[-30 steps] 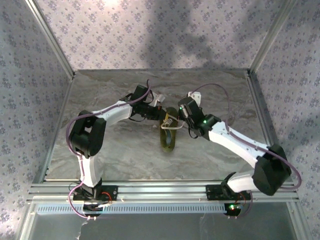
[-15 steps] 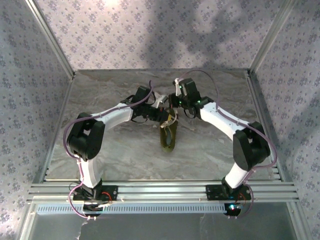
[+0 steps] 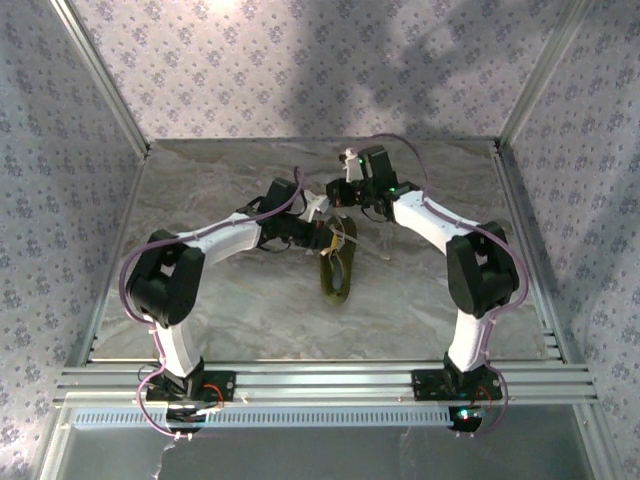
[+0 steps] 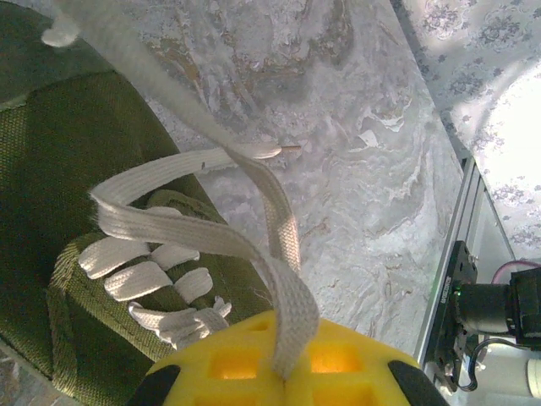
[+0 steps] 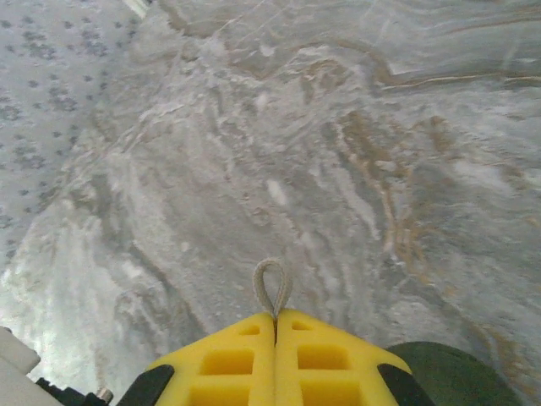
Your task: Tie the shoes
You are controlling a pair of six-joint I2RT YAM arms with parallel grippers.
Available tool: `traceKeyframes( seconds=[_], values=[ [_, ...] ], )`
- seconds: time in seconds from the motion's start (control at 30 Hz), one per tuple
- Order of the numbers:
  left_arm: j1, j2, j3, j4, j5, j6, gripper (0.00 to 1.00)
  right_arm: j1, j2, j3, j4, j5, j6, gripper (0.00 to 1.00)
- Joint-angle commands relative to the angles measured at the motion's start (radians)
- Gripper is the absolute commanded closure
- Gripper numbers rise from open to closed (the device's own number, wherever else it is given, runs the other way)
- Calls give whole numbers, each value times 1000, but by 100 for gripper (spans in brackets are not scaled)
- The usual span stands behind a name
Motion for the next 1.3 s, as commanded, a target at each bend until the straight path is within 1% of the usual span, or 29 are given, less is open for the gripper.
traceKeyframes(
  seconds=[0.0, 0.1, 0.2, 0.3, 0.4, 0.43, 0.47, 0.53, 0.6, 0.67, 0.73, 0.83, 0.93, 1.03, 1.1, 1.2, 1.23, 1.27],
  values=[
    [-3, -41, -18, 41, -11, 22, 100, 0, 3, 22, 81, -132, 45, 99],
    [-4, -41, -27, 45, -12, 23, 100, -1, -9, -3, 138, -174, 70, 98],
    [-3, -42, -32, 50, -14, 23, 100, -2, -22, -30, 177, -180, 91, 98],
    [-2, -47, -38, 51, -17, 24, 100, -5, -9, -27, 142, -151, 122, 98],
    [-1, -52, -43, 52, -18, 24, 100, -5, 32, -9, 30, -110, 149, 98],
    [0, -53, -44, 54, -20, 24, 100, -5, 39, -13, 7, -96, 152, 95],
    [0, -53, -46, 55, -21, 24, 100, -10, 43, -16, -35, -55, 155, 90],
    [0, -53, -44, 56, -21, 23, 100, -29, 22, -32, -103, 54, 157, 71],
    [1, -52, -39, 50, -23, 26, 100, -57, -33, -68, -157, 209, 160, 50],
    [3, -53, -30, 40, -26, 31, 100, -79, -92, -99, -188, 313, 141, 37],
    [5, -53, -17, 20, -31, 46, 100, -86, -148, -144, -177, 359, 94, 35],
    [10, -52, 15, -32, -52, 84, 100, -84, -223, -254, -86, 300, -2, 37],
    [24, -52, 45, -72, -44, 120, 100, -82, -328, -406, 83, 244, -69, 36],
    [37, -55, 72, -104, -39, 153, 100, -80, -444, -537, 242, 274, -92, 31],
    [46, -53, 92, -118, -29, 168, 100, -79, -471, -554, 255, 343, -90, 20],
    [53, -41, 120, -135, -19, 176, 100, -81, -457, -527, 196, 318, -204, 20],
    [53, -37, 127, -138, -15, 176, 100, -83, -453, -515, 170, 293, -227, 20],
    [53, -35, 133, -136, -11, 178, 100, -96, -446, -499, 139, 235, -240, 21]
  ],
)
